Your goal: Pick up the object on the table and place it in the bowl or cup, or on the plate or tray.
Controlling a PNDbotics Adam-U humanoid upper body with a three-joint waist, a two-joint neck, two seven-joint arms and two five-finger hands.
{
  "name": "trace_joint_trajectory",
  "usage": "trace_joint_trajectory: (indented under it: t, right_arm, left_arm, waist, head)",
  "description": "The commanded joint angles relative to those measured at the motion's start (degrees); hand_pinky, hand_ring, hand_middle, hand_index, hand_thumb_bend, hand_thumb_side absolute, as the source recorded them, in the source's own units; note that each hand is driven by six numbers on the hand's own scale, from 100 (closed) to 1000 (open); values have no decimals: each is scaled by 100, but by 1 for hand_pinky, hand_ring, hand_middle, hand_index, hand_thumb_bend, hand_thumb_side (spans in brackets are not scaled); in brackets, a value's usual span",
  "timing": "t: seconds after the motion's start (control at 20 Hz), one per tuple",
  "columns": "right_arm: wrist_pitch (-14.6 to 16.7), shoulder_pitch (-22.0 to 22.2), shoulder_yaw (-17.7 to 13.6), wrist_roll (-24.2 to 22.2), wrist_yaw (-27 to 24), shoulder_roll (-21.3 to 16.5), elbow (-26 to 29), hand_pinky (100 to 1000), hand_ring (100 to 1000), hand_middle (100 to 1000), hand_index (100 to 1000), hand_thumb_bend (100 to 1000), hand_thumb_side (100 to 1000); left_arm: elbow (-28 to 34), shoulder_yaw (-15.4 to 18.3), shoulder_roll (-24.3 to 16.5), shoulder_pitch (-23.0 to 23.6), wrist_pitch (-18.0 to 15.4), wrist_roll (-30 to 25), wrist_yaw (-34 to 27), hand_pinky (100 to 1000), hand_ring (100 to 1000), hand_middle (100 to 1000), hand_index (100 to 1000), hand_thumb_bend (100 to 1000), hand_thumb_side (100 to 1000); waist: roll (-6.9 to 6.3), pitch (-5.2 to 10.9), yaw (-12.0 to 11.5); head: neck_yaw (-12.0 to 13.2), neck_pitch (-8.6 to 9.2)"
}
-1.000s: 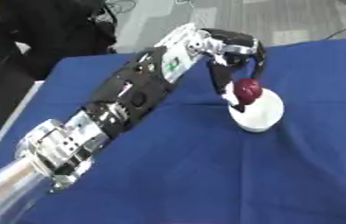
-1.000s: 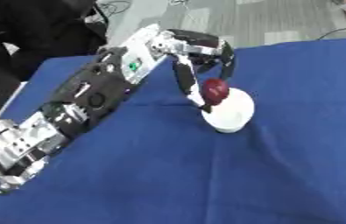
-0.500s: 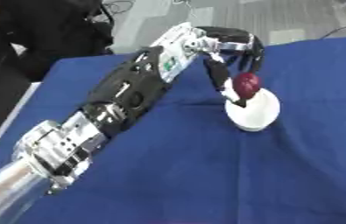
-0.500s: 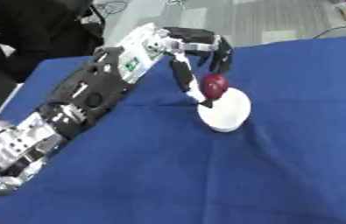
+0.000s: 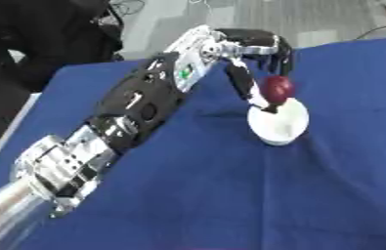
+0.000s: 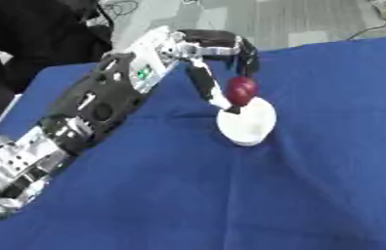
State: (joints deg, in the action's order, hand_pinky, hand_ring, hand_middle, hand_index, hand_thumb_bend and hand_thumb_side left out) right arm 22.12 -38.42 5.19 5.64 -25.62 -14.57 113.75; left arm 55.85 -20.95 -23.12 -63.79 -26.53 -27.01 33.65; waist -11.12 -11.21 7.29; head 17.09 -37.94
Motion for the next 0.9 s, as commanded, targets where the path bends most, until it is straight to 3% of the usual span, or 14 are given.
trace_joint_trajectory:
  t: [0.05, 0.35, 0.65, 0.9]
  right_arm:
    - [-13, -123, 17, 11, -7, -16, 84, 375, 440, 476, 631, 100, 868]
    - [-14, -122, 15, 15, -4, -17, 84, 375, 440, 476, 630, 100, 868]
    - [-13, -92, 6, 22, 7, -48, 84, 373, 439, 475, 630, 100, 868]
    - [-10, -38, -11, 33, 33, -102, 84, 369, 438, 474, 631, 100, 868]
  left_arm:
    - [30, 105, -99, -105, -4, 46, 61, 573, 679, 779, 774, 417, 466]
    - [26, 117, -110, -97, -16, 83, 127, 600, 710, 813, 809, 428, 495]
    - [80, 167, -183, -48, 42, 260, 59, 582, 684, 799, 795, 368, 480]
    - [319, 240, -321, 130, 163, 870, -227, 546, 633, 769, 781, 214, 527]
  waist:
    - [37, 80, -2]
    - [36, 80, -13]
    - [52, 91, -81]
    - [85, 102, -183]
  head:
    - [-43, 83]
    - [-70, 88]
    - [-68, 148]
    - [-58, 241]
